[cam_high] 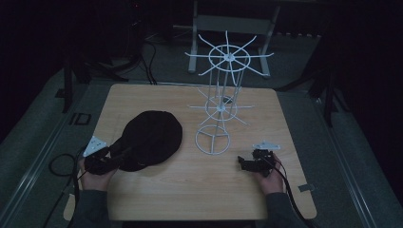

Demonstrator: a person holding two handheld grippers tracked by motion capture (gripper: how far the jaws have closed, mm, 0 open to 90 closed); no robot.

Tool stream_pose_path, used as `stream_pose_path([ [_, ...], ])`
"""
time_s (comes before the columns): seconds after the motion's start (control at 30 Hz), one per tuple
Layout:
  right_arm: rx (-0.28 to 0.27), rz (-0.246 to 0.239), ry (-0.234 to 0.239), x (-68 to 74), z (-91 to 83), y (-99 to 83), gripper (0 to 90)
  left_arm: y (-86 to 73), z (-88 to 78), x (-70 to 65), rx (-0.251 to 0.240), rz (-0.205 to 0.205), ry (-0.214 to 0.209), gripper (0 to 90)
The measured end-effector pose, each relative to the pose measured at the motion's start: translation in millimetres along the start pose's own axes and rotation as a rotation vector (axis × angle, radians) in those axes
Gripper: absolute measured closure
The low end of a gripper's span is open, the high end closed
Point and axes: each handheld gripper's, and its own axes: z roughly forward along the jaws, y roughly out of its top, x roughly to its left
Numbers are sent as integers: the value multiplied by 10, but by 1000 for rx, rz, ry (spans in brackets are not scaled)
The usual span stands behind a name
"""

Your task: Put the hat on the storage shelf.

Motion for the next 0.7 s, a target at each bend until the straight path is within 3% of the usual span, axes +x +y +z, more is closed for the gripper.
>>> stream_pose_path([
  [0.2, 0, 0, 0, 0, 0, 0, 144, 92, -7, -17, 5, -8, -23, 439],
  [0.57, -1, 1, -2, 5, -1, -2, 145, 391, 147, -151, 155, 92, -25, 421],
  [0.7, 0, 2, -2, 6, -2, -1, 145, 490, 238, -218, 180, 118, -33, 386],
])
